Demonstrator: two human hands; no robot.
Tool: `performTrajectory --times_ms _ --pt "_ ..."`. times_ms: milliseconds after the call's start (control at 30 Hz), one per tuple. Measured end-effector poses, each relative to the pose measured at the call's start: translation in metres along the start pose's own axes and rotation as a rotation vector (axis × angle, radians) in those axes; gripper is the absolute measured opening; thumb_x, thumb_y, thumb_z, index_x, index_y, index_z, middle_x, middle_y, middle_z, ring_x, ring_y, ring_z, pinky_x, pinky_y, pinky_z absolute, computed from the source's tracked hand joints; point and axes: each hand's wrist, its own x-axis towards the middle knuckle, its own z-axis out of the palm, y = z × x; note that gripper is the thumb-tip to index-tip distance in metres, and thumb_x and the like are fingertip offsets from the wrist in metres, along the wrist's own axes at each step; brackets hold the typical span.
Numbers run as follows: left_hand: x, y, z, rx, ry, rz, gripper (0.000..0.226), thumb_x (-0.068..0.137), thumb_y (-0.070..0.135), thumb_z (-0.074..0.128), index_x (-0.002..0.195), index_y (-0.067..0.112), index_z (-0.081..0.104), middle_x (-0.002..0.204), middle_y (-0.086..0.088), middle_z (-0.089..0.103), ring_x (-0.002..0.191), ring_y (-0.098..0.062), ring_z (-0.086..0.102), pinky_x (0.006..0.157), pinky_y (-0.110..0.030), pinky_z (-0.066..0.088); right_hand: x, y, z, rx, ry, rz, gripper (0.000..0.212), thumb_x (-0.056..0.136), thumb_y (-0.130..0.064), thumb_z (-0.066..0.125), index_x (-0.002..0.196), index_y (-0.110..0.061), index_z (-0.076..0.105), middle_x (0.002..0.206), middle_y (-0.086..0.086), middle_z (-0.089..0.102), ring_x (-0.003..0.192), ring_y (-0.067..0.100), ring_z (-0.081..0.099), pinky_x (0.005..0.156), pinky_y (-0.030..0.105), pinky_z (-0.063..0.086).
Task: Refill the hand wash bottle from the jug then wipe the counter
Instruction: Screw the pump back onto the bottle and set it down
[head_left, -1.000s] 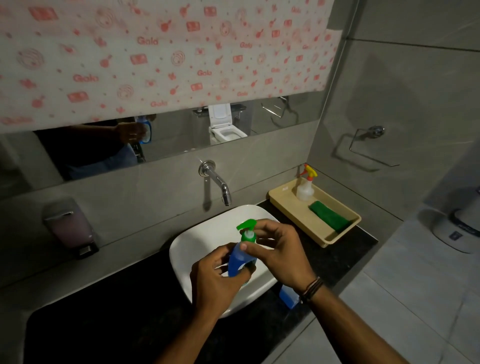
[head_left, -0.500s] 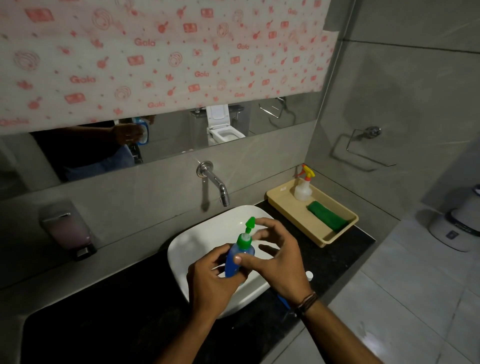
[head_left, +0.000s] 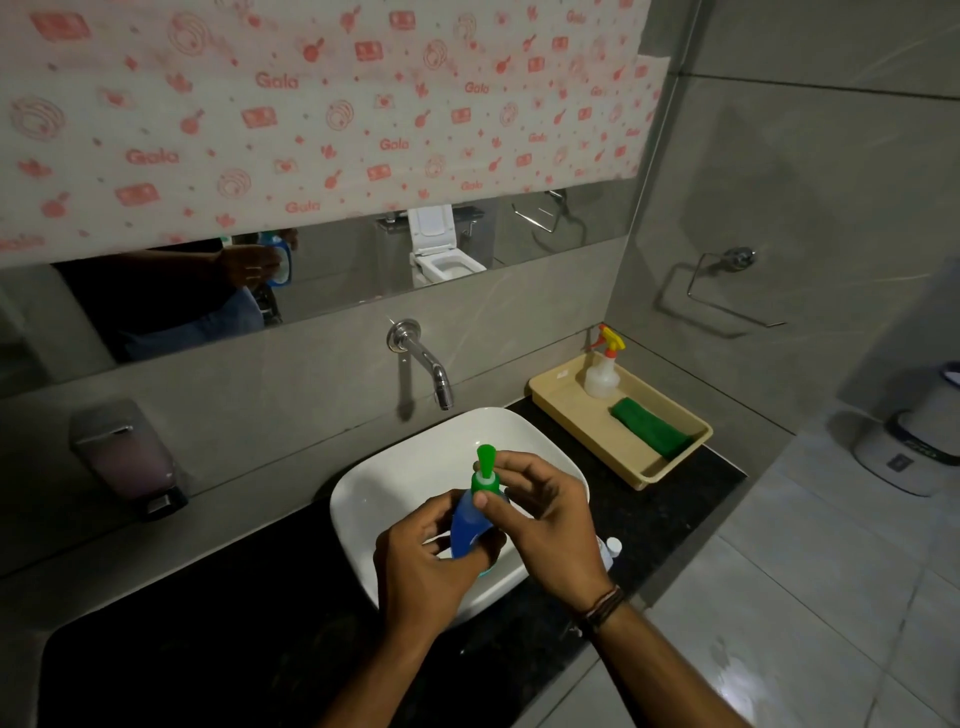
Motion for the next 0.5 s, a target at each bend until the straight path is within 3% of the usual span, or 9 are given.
performTrajectory --times_ms 100,300,433,500 --pt "0.0003 -0.0006 0.0008 0.005 0.002 -0.003 0.058 0.057 0.052 0.087 0.109 0.028 0.078 0.099 0.018 0.080 0.092 -0.010 0.077 0.075 -0.037 0.067 0.0001 -0.0012 -0.0031 -0.035 -0.007 -0.027 0.037 0.080 -0.008 0.085 0.115 -0.011 0.072 0.113 -0.002 0.077 0.107 0.009 0.072 0.091 0.015 0.054" --pt "-0.0006 0.0034 -0.0007 -0.042 0.026 0.003 0.050 0.053 0.055 0.088 0.099 0.057 0.072 0.099 0.027 0.078 0.092 -0.004 0.077 0.070 -0.026 0.065 -0.0066 -0.0016 -0.0100 -0.115 0.095 -0.086 0.061 0.061 -0.030 0.098 0.111 -0.026 0.065 0.096 -0.008 0.072 0.098 0.014 0.071 0.090 0.025 0.056" --pt "-0.0010 0.0001 0.0011 -0.025 -0.003 0.003 0.058 0.058 0.028 0.096 0.098 0.061 0.071 0.099 0.027 0.078 0.092 -0.006 0.077 0.074 -0.033 0.066 -0.0061 -0.0039 -0.0083 -0.040 -0.114 -0.015 0.071 0.073 -0.022 0.092 0.134 -0.029 0.056 0.128 -0.016 0.068 0.122 0.004 0.062 0.097 0.017 0.051" --pt "-0.0012 0.0002 0.0020 -0.036 -0.009 -0.001 0.058 0.057 0.028 0.097 0.097 0.061 0.071 0.099 0.027 0.078 0.092 -0.007 0.077 0.074 -0.035 0.067 -0.0061 -0.0036 -0.0069 -0.018 -0.099 -0.015 0.069 0.075 -0.016 0.091 0.134 -0.025 0.056 0.127 -0.008 0.071 0.120 0.008 0.066 0.098 0.021 0.053"
